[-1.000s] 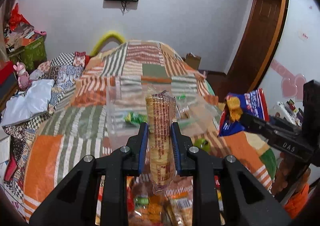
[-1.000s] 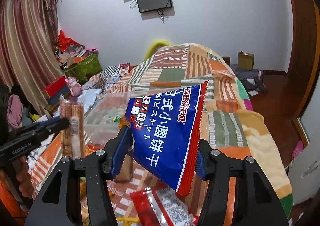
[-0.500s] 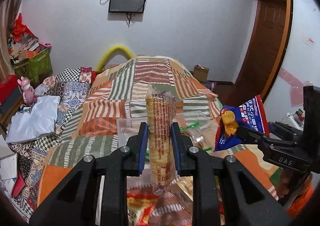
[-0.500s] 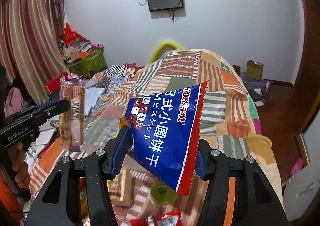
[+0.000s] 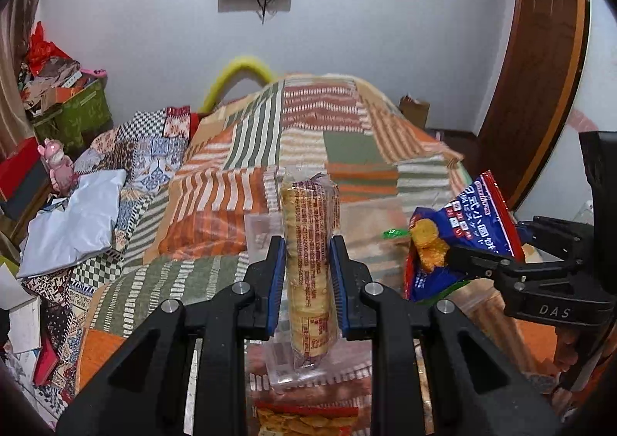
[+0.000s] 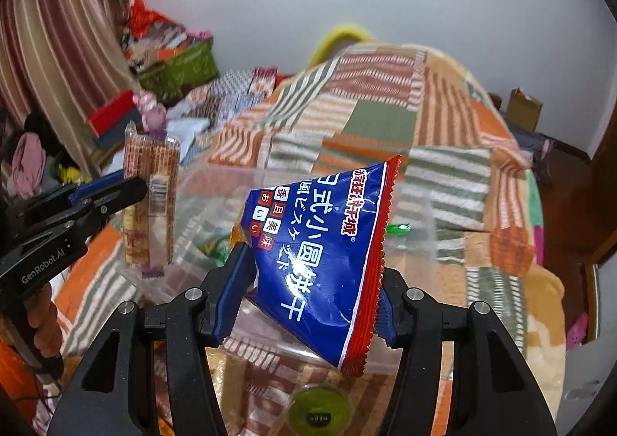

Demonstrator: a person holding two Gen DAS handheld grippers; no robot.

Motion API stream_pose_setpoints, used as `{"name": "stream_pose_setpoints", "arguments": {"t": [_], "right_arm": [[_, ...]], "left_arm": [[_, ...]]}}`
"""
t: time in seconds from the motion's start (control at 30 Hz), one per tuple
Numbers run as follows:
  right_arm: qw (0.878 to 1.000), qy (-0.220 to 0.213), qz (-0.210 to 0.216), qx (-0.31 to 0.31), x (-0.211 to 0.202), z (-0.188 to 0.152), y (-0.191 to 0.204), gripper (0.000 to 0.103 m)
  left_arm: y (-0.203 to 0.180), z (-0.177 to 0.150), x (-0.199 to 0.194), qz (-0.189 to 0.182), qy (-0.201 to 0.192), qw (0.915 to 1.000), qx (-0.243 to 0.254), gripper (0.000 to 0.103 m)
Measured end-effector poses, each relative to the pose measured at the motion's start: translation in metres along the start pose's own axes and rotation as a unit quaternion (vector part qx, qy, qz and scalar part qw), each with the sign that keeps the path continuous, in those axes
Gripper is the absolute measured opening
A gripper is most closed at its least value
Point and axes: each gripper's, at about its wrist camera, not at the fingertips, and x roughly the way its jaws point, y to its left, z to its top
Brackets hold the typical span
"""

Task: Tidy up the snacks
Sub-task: 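Carry the cracker roll and blue bag into the clear box and release both, then grasp the red snack bag with left tool while right tool grasps the wrapped biscuit bar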

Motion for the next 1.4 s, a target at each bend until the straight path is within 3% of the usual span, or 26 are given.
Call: {"name": "stream_pose_setpoints", "arguments": {"t": [0.43, 0.63, 0.77, 0.93, 1.2, 1.27, 1.4], "right_arm": [[0.997, 0.074, 0.0, -0.033, 0.038, -0.007, 0.008, 0.053], [0.997, 0.071, -0.015, -0.028, 0.033, -0.007, 0.003, 0.055], [0.998, 0.057, -0.027, -0.028, 0.02, -0.01, 0.002, 0.068], [0.999, 0.032, -0.034, -0.026, -0.004, -0.011, 0.003, 0.068], [0.999, -0.016, -0.034, -0.014, -0.047, -0.018, 0.013, 0.072], [0.999, -0.027, -0.034, -0.014, -0.057, -0.021, 0.018, 0.074], [0.998, -0.046, -0.035, -0.015, -0.073, -0.029, 0.027, 0.076]], "left_arm": [[-0.003, -0.012, 0.036, 0.004, 0.053, 0.9986, 0.007, 0.023], [-0.005, -0.015, 0.043, 0.006, 0.073, 0.9973, 0.005, 0.023], [-0.007, -0.017, 0.04, -0.005, 0.083, 0.9965, 0.004, 0.024], [-0.011, -0.02, 0.024, -0.004, 0.076, 0.997, 0.012, 0.025], [-0.011, -0.025, -0.021, -0.005, 0.046, 0.9988, 0.015, 0.048], [-0.011, -0.027, -0.034, -0.008, 0.041, 0.999, 0.014, 0.059], [-0.008, -0.034, -0.06, -0.013, 0.028, 0.9994, 0.012, 0.071]]}}
